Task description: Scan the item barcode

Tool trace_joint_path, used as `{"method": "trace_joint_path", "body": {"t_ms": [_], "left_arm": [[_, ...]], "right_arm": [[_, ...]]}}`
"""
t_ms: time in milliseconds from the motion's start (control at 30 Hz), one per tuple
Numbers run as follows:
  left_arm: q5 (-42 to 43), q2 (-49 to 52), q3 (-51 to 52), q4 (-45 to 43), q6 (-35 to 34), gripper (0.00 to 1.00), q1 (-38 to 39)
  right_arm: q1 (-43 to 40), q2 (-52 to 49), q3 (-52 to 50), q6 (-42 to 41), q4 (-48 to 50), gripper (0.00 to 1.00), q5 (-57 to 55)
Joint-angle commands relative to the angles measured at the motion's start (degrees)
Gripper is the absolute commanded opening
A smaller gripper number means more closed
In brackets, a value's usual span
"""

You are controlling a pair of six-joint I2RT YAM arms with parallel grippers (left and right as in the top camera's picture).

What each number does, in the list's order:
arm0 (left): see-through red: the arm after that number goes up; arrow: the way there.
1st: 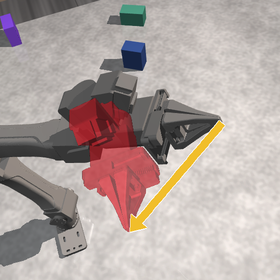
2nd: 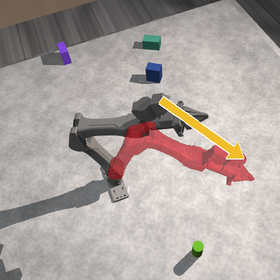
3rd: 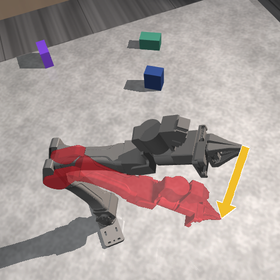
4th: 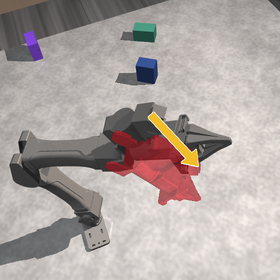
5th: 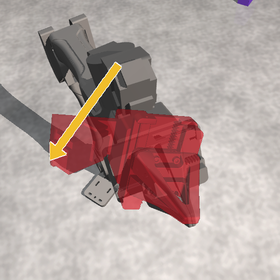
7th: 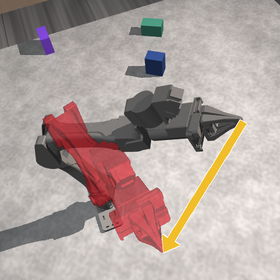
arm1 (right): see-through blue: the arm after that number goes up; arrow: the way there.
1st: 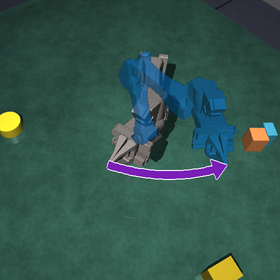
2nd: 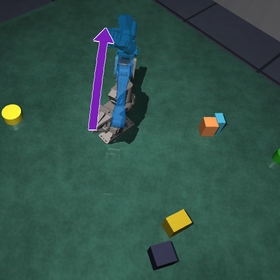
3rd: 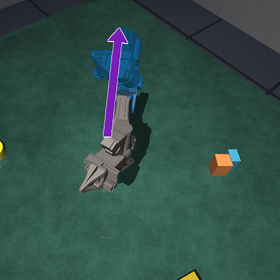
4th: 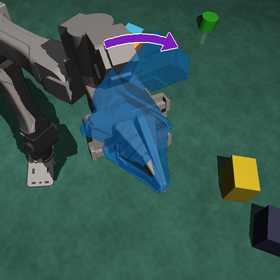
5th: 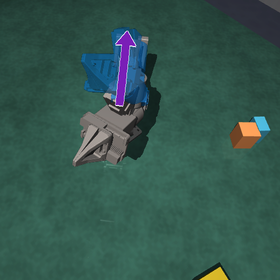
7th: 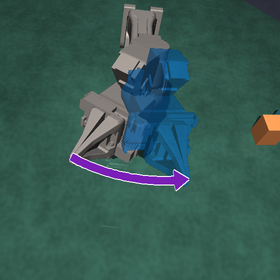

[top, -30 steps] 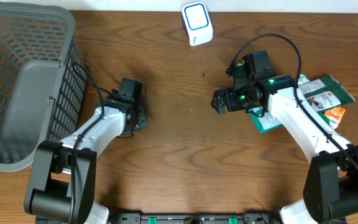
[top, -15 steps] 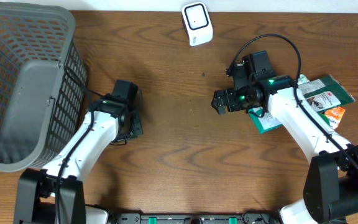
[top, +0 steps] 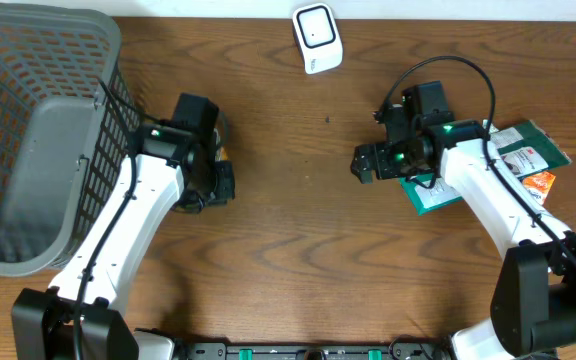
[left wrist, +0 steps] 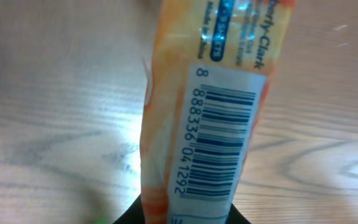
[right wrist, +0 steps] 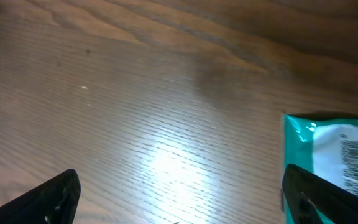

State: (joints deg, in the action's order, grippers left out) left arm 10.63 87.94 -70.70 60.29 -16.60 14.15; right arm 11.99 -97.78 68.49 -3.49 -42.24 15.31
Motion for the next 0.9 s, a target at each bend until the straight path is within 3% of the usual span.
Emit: {"method": "trace_joint_path", "body": {"t_ms": [0, 267, 367, 500, 567, 767, 867], "left_arm": [[2.3, -0.8, -4.9, 0.9, 1.5, 0.19, 0.1], [5.0, -0.7, -12.4, 6.5, 1.6, 0.19, 0.1], [12.4, -0.3, -12.3, 6.3, 1.6, 0.19, 0.1], [26.6, 0.0, -12.3, 3.9, 3.8, 0.14, 0.1], [33.2, 0.0, -12.3, 2.2, 4.6, 0.14, 0.1], [47.5, 0.0, -12.3, -4.0, 4.6, 0.12, 0.1], [51.0, 0.0, -12.3, -6.8, 4.5, 0.12, 0.1]], "right_arm": [[-2.1, -0.1, -0.3, 1.9, -0.5, 0.99, -0.5], [-6.0, -0.2, -0.3, 1.8, -1.6, 0.99, 6.2], [-6.0, -0.2, -0.3, 2.8, -1.3, 0.97, 18.4], [-5.5, -0.2, -0.3, 14.6, -1.1, 0.75, 47.3], [-5.2, -0.2, -0.3, 18.9, -1.4, 0.69, 57.3], [-3.8, -0.2, -0.3, 21.6, 1.7, 0.68, 72.7], [-3.2, -0.2, -0.2, 17.9, 6.3, 0.65, 74.0]]}}
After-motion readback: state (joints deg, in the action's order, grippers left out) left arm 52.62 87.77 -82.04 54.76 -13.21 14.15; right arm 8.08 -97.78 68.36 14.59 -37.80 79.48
